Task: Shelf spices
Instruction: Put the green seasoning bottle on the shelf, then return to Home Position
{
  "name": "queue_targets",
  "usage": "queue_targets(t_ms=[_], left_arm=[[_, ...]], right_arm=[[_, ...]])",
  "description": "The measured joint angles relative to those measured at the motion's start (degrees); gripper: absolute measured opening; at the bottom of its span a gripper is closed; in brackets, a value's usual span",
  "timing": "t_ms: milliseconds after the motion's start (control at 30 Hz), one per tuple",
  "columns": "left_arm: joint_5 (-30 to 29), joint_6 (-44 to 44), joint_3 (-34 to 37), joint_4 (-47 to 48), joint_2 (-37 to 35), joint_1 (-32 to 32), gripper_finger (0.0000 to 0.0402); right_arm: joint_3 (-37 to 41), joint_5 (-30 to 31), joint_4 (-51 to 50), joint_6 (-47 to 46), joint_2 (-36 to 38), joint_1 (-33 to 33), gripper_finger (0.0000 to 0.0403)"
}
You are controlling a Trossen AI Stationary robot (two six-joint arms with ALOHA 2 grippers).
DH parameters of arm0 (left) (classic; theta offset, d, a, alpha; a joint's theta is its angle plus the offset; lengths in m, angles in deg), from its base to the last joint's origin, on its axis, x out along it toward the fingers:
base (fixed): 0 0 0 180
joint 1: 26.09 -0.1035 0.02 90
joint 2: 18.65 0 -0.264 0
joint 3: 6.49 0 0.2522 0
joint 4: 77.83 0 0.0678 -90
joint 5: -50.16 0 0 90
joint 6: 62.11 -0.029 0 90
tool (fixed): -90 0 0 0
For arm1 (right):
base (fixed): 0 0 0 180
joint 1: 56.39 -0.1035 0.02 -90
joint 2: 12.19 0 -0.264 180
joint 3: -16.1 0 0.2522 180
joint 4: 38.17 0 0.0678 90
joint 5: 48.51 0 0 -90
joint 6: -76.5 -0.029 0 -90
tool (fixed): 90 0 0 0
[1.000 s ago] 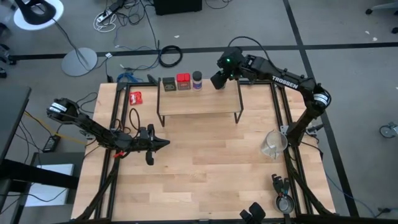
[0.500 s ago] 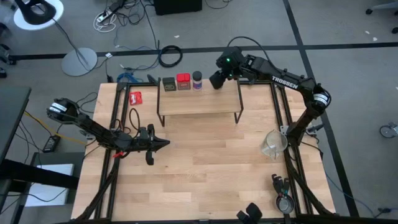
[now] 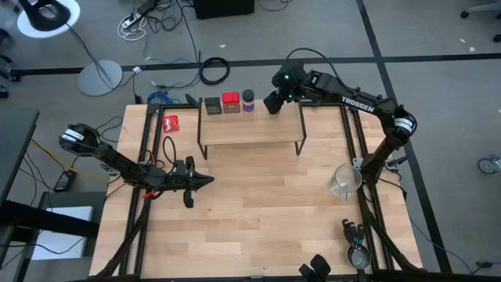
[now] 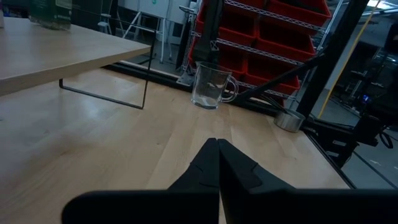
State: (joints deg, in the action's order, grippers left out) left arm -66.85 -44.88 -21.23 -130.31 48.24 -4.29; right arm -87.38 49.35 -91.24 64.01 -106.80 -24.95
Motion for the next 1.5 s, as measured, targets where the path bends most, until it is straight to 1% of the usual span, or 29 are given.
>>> queue_targets(t_ms=[467, 800, 1133, 1400, 1500], left_arm=[[0.02, 0.00, 0.00, 0.11, 0.00, -0.02, 0.0001], [0.02, 0.00, 0.00, 0.13, 0.00, -0.02, 0.0001], [0.11, 0.00, 0.00, 0.13, 0.00, -0.01, 0.0001], [0.11, 0.00, 0.00, 0.34, 0.00, -0.02, 0.0001], [0.11, 0.00, 0.00, 0.61, 0.00, -0.02, 0.0001]], right_arm=[[1.33, -0.34, 2.17, 0.57, 0.11, 0.15, 0.0206], [1.37, -1.71, 3.16, 2.47, 0.00, -1.47, 0.0235], [1.37, -1.66, 5.49, 2.65, 0.00, -1.76, 0.0261], [1.37, -0.91, 9.44, 3.74, 0.00, -1.76, 0.0274], [1.37, 0.42, 10.86, 4.47, 0.00, -1.81, 0.0274]])
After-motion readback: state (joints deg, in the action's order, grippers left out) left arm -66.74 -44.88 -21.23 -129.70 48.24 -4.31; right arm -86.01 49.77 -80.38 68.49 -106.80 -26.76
